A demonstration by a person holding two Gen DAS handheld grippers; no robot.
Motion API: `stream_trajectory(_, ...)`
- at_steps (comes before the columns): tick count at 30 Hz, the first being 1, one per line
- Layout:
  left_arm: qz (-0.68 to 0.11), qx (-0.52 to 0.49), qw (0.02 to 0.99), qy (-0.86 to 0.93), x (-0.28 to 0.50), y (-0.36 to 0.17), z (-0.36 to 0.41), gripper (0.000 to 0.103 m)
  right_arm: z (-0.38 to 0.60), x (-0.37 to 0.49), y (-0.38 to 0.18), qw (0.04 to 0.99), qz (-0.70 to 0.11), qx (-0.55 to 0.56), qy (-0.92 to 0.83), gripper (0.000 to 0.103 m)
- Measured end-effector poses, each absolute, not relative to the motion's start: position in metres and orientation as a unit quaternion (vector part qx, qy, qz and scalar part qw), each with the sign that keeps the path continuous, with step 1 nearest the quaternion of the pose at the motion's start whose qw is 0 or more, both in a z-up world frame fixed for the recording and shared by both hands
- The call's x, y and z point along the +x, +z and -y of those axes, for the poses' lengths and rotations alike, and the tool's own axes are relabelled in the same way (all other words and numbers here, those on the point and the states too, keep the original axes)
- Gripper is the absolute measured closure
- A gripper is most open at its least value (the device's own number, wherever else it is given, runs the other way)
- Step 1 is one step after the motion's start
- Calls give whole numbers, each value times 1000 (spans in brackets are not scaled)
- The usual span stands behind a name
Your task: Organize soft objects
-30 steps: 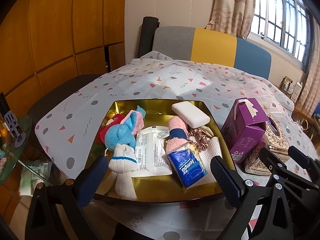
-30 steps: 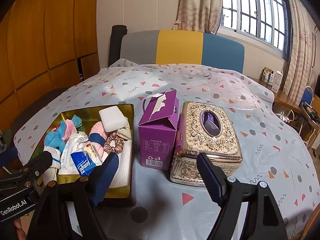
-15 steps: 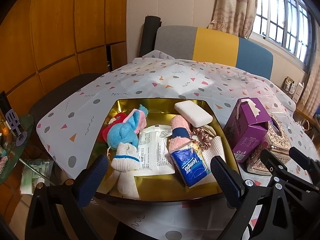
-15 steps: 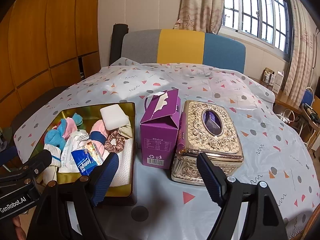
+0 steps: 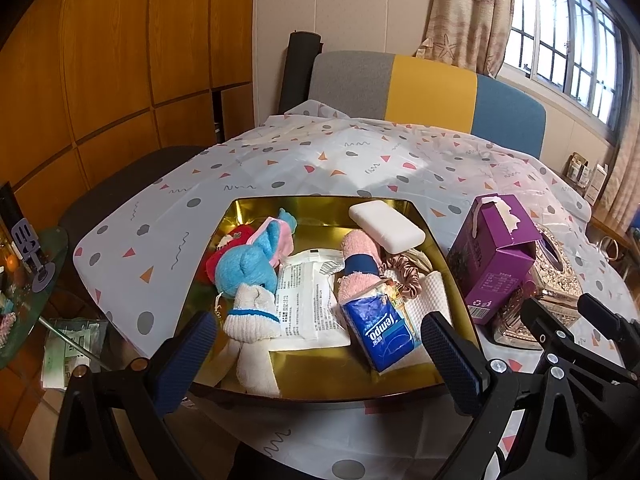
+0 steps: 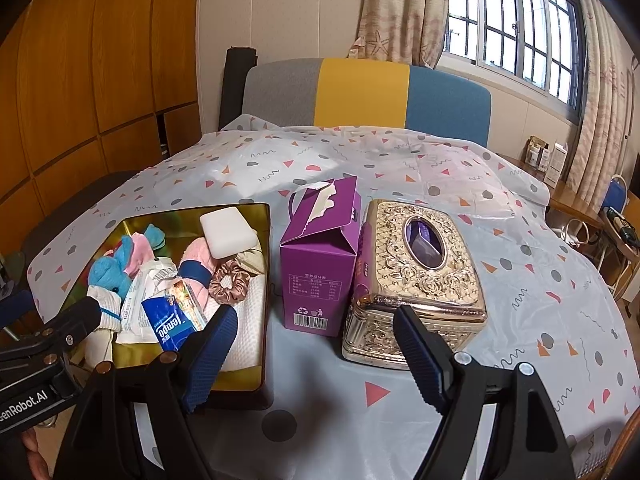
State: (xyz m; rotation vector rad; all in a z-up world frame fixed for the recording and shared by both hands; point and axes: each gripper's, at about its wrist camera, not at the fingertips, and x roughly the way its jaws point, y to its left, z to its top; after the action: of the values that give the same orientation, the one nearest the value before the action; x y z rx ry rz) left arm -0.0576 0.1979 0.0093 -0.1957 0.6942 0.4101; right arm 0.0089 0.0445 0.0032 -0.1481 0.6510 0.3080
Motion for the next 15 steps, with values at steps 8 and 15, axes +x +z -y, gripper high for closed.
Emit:
stream_trajectory(8, -338, -92, 915, 201, -58, 10, -197, 0, -44, 8, 3, 933, -319, -76, 150, 21)
stream_trajectory(15, -343, -87, 912, 206, -57, 8, -199, 0, -44, 8, 2, 933, -319, -78, 150, 21)
